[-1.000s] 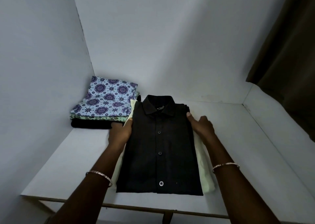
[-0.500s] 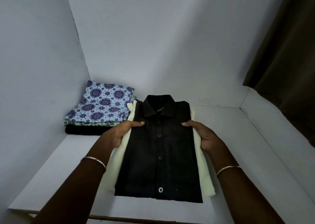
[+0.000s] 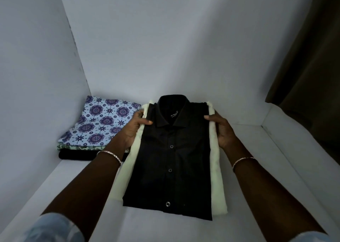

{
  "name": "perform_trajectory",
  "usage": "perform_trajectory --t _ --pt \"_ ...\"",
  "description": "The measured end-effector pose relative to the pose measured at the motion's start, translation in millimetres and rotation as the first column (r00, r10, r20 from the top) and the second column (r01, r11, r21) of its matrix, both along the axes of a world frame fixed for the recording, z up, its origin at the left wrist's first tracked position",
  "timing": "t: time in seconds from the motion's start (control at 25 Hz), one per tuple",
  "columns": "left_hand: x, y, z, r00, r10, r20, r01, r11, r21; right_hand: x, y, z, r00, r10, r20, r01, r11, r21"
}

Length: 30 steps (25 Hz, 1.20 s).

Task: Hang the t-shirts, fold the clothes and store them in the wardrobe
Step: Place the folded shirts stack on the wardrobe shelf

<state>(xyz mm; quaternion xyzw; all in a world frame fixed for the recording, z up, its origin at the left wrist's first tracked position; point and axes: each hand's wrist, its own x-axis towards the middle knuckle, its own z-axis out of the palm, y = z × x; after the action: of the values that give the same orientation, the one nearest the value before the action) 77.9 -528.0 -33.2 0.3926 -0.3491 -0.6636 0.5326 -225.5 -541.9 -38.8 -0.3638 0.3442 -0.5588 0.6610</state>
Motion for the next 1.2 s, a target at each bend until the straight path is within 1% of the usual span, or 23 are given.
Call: perform_trajectory --t 0.16,0.2,0.24,0.28,0.32,0.36,0.4,0.44,0.48,0.52,0.56,0.6,0.68,0.76,0.8,0.84,0.92,1.0,1.04,1.08,1.12,1.16,1.2 --pt "-2 -20 11 0.989 0.108 0.098 -0.105 0.994 -0.031 3 -16 13 0.999 -0.038 -0.034 0.038 0.999 -0.017" --pt "-1 -24 12 0.986 0.132 0.101 -0.129 0.991 -0.032 3 -21 19 0.998 -0.068 0.003 0.068 0.997 -0.03" --pt "1 -27 12 0.985 0.156 0.068 -0.154 0.987 -0.034 2 -25 25 0.992 -0.105 0.071 0.106 0.994 -0.013" --pt "0 -28 15 0.983 0.177 0.051 -0.175 0.984 -0.041 0 -30 28 0.981 -0.141 0.134 0.138 0.99 0.033" --pt "0 -31 14 0.975 0.211 0.068 -0.207 0.976 -0.06 -1 -35 33 0.975 -0.173 0.138 0.164 0.984 0.074" --pt "-1 -31 16 0.951 0.262 0.166 -0.25 0.964 -0.091 -3 -39 39 0.976 -0.21 0.056 0.205 0.975 0.089" --pt "-3 -30 15 0.905 0.32 0.28 -0.293 0.946 -0.136 -5 -42 43 0.964 -0.237 -0.117 0.246 0.967 0.071" --pt "-5 -26 14 0.833 0.379 0.402 -0.339 0.925 -0.169 -7 -43 44 0.91 -0.255 -0.325 0.28 0.959 0.032" --pt "-6 -20 12 0.751 0.422 0.508 -0.365 0.906 -0.213 -9 -42 43 0.809 -0.281 -0.516 0.313 0.949 -0.025" --pt "-8 -8 12 0.65 0.431 0.626 -0.363 0.9 -0.243 -10 -39 38 0.695 -0.293 -0.657 0.328 0.942 -0.073" --pt "-9 5 9 0.527 0.423 0.737 -0.339 0.9 -0.274 -11 -30 33 0.605 -0.275 -0.748 0.329 0.941 -0.08" --pt "-10 22 5 0.392 0.402 0.827 -0.305 0.905 -0.296 -12 -19 25 0.544 -0.21 -0.812 0.307 0.951 -0.04" --pt "-10 61 -2 0.2 0.398 0.895 -0.272 0.9 -0.34 -11 13 7 0.471 -0.014 -0.882 0.237 0.965 0.111" --pt "-7 94 -16 0.077 0.372 0.925 -0.265 0.902 -0.34 -9 35 -13 0.384 0.106 -0.917 0.186 0.964 0.19" --pt "-7 105 -23 0.032 0.318 0.947 -0.261 0.918 -0.3 -8 42 -20 0.376 0.127 -0.918 0.16 0.967 0.199" --pt "-7 114 -32 0.001 0.245 0.97 -0.257 0.937 -0.236 -5 47 -27 0.408 0.126 -0.904 0.14 0.97 0.198" --pt "-13 126 -46 -0.017 0.149 0.989 -0.248 0.957 -0.149 0 50 -33 0.584 0.049 -0.811 0.127 0.98 0.151" --pt "-22 132 -52 -0.014 0.175 0.984 -0.224 0.959 -0.174 3 53 -30 0.755 -0.062 -0.652 0.134 0.989 0.061" --pt "-24 132 -54 0.013 0.199 0.98 -0.21 0.959 -0.192 2 54 -29 0.792 -0.108 -0.601 0.149 0.989 0.019" --pt "-24 132 -55 0.056 0.206 0.977 -0.2 0.961 -0.191 1 53 -29 0.785 -0.139 -0.604 0.169 0.986 -0.007" --pt "-22 132 -54 0.097 0.205 0.974 -0.19 0.964 -0.184 -2 53 -30 0.723 -0.156 -0.673 0.194 0.981 -0.019" --pt "-20 133 -54 0.129 0.205 0.97 -0.181 0.967 -0.181 -6 53 -31 0.611 -0.148 -0.778 0.203 0.979 -0.027" --pt "-16 136 -52 0.14 0.217 0.966 -0.18 0.965 -0.191 -7 56 -32 0.453 -0.115 -0.884 0.199 0.98 -0.025"
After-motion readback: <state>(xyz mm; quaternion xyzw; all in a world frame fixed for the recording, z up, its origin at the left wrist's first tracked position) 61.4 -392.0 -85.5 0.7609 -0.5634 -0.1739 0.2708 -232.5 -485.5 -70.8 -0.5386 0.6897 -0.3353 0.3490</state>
